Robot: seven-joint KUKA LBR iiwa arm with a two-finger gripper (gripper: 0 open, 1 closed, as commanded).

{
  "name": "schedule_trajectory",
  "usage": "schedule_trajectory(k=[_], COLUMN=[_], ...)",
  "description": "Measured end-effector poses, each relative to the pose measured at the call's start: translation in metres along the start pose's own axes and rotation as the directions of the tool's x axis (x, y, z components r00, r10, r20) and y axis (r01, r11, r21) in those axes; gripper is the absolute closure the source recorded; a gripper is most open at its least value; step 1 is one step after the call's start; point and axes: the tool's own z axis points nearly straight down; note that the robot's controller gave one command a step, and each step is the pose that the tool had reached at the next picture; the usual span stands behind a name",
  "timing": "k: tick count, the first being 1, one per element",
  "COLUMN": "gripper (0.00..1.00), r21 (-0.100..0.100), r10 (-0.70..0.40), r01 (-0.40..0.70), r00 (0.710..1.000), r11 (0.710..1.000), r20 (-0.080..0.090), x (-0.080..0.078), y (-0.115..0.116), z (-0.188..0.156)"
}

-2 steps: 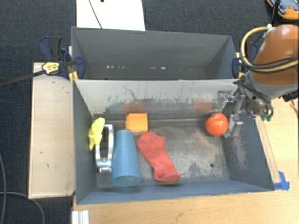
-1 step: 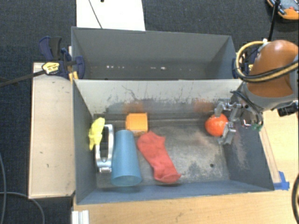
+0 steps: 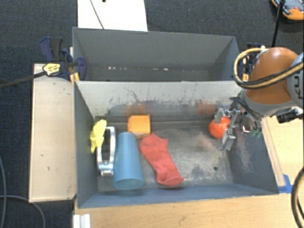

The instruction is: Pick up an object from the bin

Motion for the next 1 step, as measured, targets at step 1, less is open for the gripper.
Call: schedule_trajectory(k=[1], gripper=[0.00], r21=[0.001], r10=[-0.195], r01=[0.195], r00=[0.981], r11=[0.981], r20=[0.004], x=[-0.0041], y=[-0.0020], z=[0.0102])
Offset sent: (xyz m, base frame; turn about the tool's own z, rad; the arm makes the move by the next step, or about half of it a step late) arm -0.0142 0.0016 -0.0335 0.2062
